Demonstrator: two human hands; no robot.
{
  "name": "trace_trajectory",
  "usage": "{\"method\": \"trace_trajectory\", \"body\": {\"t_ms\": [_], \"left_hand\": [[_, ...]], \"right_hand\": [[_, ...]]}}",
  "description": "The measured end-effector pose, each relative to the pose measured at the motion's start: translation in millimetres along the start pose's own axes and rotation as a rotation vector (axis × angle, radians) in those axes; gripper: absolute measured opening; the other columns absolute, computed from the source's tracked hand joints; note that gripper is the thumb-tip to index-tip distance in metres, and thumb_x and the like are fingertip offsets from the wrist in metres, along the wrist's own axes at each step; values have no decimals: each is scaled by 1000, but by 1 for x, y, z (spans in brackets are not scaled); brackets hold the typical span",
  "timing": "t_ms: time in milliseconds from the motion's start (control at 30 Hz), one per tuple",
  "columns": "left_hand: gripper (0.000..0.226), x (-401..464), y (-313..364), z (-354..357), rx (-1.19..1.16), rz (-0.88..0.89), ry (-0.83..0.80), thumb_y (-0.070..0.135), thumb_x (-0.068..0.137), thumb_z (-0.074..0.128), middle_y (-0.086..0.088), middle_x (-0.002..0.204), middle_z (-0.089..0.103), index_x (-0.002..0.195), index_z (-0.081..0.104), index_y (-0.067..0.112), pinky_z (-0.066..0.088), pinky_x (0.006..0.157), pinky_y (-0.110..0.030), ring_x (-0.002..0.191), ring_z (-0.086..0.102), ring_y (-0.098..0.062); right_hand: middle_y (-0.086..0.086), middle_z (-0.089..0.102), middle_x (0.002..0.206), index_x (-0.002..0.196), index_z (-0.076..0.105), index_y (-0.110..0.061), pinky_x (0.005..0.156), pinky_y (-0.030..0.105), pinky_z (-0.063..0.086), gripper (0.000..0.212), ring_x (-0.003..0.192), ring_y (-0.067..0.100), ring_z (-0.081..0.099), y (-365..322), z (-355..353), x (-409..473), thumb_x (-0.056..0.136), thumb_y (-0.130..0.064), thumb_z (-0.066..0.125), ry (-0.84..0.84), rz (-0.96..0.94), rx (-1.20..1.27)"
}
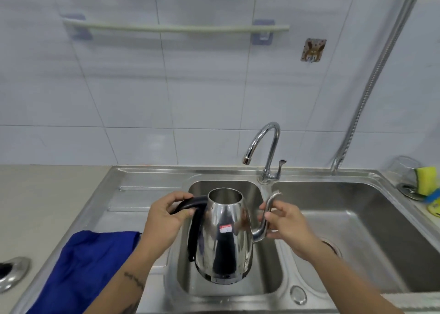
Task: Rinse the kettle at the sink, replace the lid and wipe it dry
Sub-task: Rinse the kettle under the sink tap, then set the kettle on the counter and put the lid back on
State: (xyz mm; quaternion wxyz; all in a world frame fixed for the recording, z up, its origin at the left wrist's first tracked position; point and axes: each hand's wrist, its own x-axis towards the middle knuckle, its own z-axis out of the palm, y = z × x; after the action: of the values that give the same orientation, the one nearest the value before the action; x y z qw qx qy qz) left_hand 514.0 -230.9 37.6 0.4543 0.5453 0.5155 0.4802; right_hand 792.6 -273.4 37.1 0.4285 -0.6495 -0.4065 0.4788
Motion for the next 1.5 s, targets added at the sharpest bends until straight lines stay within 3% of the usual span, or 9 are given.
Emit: {"method": "trace_trajectory", "body": {"t_ms": [100, 167, 267, 333, 600, 800, 1200, 1300, 1500], "left_hand": [[32, -12, 12, -23, 11, -18, -8, -8, 79, 73, 1, 90, 76, 94, 72, 20, 46, 54, -17, 58, 64, -3], [32, -18, 22, -40, -2, -24, -10, -10, 77, 73, 1, 91, 76, 96, 72, 16, 46, 51, -15, 52, 62, -2], [34, -30, 36, -69, -17, -9, 6, -12, 72, 76, 2, 89, 77, 92, 73, 16, 51, 75, -22, 80, 72, -10], [35, -39, 45, -90, -13, -16, 53, -12, 72, 76, 3, 88, 76, 91, 73, 16, 50, 78, -24, 88, 71, -14], [34, -77, 75, -184, 50, -8, 227, -19, 70, 71, 1, 86, 74, 89, 71, 10, 54, 73, -19, 75, 69, -7], [36, -83, 62, -269, 87, -37, 287, -16, 70, 73, 1, 91, 76, 90, 73, 14, 51, 85, -30, 87, 71, -16], [36, -11, 19, -461, 56, -45, 205, -10, 71, 73, 5, 97, 75, 87, 72, 21, 42, 63, -38, 85, 68, -23], [35, 12, 13, -496, 66, -60, 176, -10, 72, 72, 5, 98, 75, 88, 72, 22, 44, 69, -40, 88, 68, -28], [36, 44, -12, -537, 23, -57, 158, -13, 73, 71, -1, 100, 74, 90, 71, 18, 48, 73, -27, 98, 69, -18]], "right_hand": [[13, 75, 88, 97, 69, -13, 76, 50, 59, 21, 78, 27, 69, -2, 19, -15, 96, 2, 53, 35, -64, -7], [10, 76, 87, 96, 69, -15, 74, 51, 61, 23, 85, 27, 72, -4, 30, -22, 95, 3, 55, 32, -97, 1], [10, 76, 88, 97, 68, -14, 60, 32, 57, 24, 85, 23, 72, -18, 50, -33, 95, 5, 54, -1, -173, 10], [9, 75, 87, 95, 68, -14, 57, 28, 55, 25, 83, 20, 71, -30, 65, -39, 95, 7, 54, -26, -227, 19], [6, 75, 84, 89, 69, -20, 72, 48, 57, 31, 81, 20, 70, -60, 159, -65, 93, 7, 55, -120, -342, 26], [8, 75, 85, 87, 68, -22, 75, 53, 58, 31, 82, 27, 71, -75, 246, -85, 92, 6, 56, -119, -375, -5], [9, 75, 92, 92, 68, -20, 81, 51, 61, 24, 93, 29, 72, -103, 452, -80, 94, 0, 55, 17, -331, -2], [8, 75, 92, 93, 68, -19, 83, 50, 60, 24, 96, 29, 71, -108, 493, -70, 94, 1, 54, 49, -295, 15], [7, 74, 94, 91, 67, -22, 88, 53, 58, 25, 95, 23, 71, -112, 548, -45, 93, -1, 54, 78, -249, -16]]}}
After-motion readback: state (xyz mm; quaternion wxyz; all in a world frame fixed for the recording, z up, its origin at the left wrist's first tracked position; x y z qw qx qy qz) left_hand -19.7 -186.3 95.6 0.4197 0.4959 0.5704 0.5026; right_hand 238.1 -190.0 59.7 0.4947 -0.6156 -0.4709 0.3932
